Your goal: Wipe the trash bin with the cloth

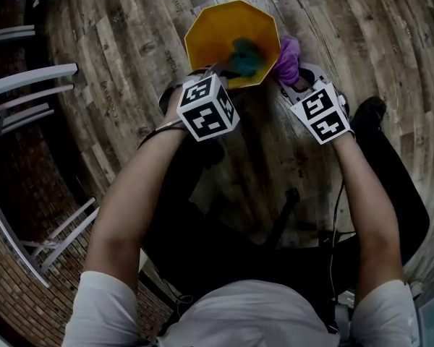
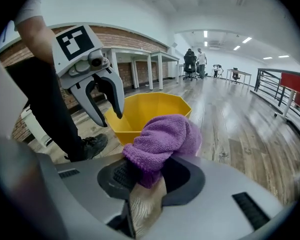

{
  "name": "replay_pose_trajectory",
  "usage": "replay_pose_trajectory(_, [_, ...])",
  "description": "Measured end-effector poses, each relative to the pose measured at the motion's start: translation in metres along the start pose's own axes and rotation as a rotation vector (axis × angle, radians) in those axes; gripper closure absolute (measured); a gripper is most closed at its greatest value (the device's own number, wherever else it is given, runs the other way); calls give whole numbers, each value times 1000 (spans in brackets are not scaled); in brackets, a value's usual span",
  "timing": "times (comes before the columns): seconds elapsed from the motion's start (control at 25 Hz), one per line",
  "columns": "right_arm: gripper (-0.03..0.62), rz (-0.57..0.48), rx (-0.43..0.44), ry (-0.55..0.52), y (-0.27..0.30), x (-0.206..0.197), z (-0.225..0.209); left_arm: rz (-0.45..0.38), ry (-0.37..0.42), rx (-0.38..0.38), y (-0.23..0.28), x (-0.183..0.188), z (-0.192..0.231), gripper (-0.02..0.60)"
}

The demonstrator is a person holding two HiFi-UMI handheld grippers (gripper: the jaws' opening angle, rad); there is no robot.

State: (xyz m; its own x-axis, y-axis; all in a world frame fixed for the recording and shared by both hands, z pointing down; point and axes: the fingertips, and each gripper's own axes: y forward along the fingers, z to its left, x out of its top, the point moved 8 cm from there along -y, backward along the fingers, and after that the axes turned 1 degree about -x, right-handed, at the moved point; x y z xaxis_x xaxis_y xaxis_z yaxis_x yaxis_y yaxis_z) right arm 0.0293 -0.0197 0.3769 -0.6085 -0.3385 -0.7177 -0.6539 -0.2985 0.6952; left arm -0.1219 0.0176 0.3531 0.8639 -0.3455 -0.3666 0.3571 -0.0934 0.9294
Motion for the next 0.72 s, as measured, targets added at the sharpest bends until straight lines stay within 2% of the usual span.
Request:
replay_pose_trajectory(0.12, [487,-2,13,-18,8,-3,0,-21,2,-19,7,2,0,457])
replay_pose_trajectory(0.32, [487,-10,19,-26,21,-8,-6,-65,18,-54,16,12,-3,558])
replay_pose_trajectory(0.72, [487,35,54,-102,57,-25,-15,-137,-44,-126,20,24,6,555])
